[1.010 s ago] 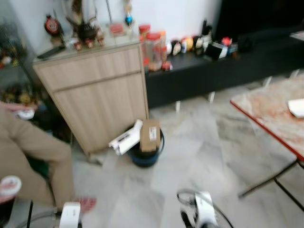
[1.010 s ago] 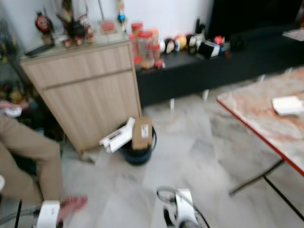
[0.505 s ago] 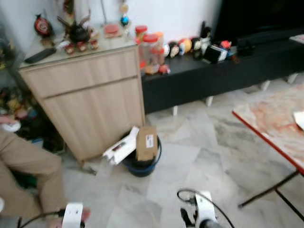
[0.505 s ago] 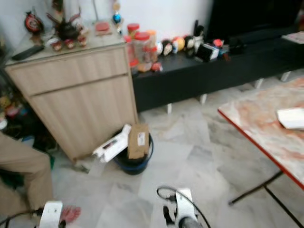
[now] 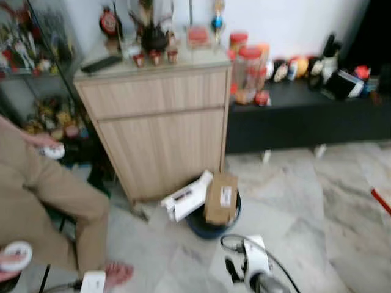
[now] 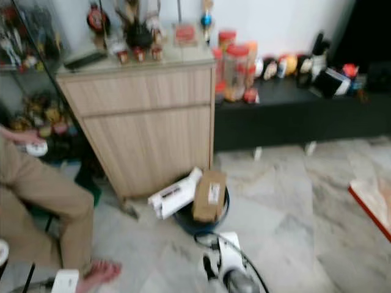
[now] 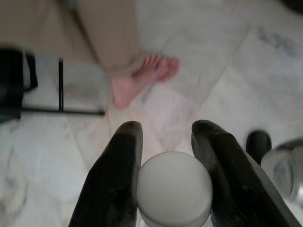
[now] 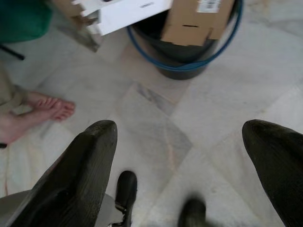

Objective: Picking trash to rubbish bin

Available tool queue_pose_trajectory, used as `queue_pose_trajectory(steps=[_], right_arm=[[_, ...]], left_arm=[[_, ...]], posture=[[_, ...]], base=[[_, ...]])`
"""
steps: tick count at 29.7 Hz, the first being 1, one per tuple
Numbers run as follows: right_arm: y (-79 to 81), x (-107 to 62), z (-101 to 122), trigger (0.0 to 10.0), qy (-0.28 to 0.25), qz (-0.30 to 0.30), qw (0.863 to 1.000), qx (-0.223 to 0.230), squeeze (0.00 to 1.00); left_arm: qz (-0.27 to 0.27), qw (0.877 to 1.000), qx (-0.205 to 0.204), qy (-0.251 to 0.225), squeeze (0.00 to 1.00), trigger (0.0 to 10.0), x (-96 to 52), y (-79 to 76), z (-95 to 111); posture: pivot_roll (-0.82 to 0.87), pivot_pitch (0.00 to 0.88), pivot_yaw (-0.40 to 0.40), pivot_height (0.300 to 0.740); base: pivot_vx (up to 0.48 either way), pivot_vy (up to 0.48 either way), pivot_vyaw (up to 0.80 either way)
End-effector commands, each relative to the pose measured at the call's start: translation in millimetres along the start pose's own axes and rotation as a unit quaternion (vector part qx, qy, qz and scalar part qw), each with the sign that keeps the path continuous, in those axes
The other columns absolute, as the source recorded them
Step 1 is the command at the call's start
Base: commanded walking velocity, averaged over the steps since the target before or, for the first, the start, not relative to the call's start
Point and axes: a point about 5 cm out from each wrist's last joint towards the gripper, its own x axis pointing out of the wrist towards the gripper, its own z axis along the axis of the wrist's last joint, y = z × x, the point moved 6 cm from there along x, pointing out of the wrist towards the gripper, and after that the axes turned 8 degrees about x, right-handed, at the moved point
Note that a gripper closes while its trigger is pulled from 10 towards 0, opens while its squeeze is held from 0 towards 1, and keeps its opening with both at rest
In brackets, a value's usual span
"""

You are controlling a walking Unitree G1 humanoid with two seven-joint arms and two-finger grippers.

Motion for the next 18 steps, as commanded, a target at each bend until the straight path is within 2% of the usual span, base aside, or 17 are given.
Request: queue_pose_trajectory(steps=[1, 18], right_arm=[[-9.3, -1.8, -4.6, 10.0, 0.007, -0.013, 1.000, 0.005, 0.00], [-9.4, -1.6, -2.3, 10.0, 0.003, -0.012, 1.000, 0.011, 0.00]], left_arm=[[-0.002, 1.000, -0.005, -0.012, 0.00, 10.0, 1.0, -3.8, 7.4], [-0.002, 1.000, -0.005, -0.019, 0.00, 10.0, 2.0, -3.8, 12.8]], posture=[[0.08, 0.000, 0.058, 0.740], [0.08, 0.000, 0.053, 0.740]], base=[[0.428, 0.000, 0.00], [0.422, 0.000, 0.00]])
